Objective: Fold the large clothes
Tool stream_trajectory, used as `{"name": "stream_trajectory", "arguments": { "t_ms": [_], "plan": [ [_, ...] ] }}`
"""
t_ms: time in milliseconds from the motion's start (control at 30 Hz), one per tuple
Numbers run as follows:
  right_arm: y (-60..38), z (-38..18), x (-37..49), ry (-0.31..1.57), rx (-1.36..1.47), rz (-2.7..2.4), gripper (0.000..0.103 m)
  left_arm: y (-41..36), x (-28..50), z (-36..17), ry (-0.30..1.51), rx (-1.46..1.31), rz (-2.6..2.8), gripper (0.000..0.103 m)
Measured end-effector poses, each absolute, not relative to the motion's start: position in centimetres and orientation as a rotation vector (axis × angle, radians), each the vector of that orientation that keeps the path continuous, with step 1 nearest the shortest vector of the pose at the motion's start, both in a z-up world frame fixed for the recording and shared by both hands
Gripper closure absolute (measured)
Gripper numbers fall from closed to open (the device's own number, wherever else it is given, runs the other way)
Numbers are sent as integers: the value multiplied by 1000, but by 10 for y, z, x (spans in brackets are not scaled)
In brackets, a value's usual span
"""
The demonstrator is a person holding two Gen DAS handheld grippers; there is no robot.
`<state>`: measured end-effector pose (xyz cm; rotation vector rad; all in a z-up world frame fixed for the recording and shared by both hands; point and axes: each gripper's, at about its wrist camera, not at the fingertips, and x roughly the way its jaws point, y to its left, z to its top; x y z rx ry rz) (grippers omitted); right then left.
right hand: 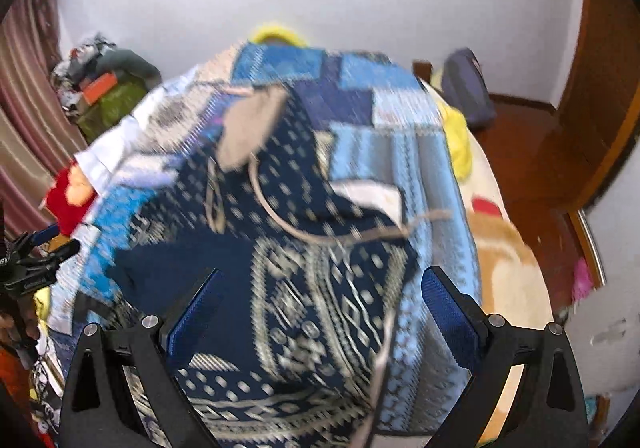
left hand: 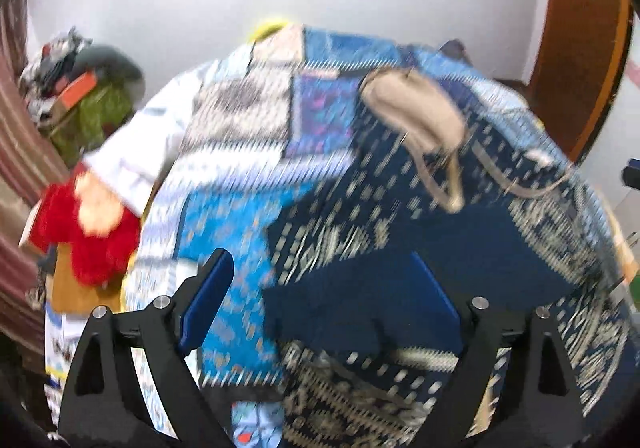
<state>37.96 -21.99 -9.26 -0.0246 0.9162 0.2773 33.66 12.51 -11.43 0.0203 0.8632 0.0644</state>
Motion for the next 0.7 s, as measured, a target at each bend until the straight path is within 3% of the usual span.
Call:
{"name": "stream_trajectory", "arguments": {
  "t_ms": [167, 333, 700],
  "plan": [
    [-189, -70, 406, 848, -61, 319, 5, 105, 381, -93, 819, 17, 20, 7],
    [-161, -72, 448, 825, -103, 339, 4, 94, 441, -105, 850, -9, 14, 6],
    [-128, -152, 593, 1076, 33, 309, 4, 117, 562, -188, 1025, -242, 61, 6]
  ]
}}
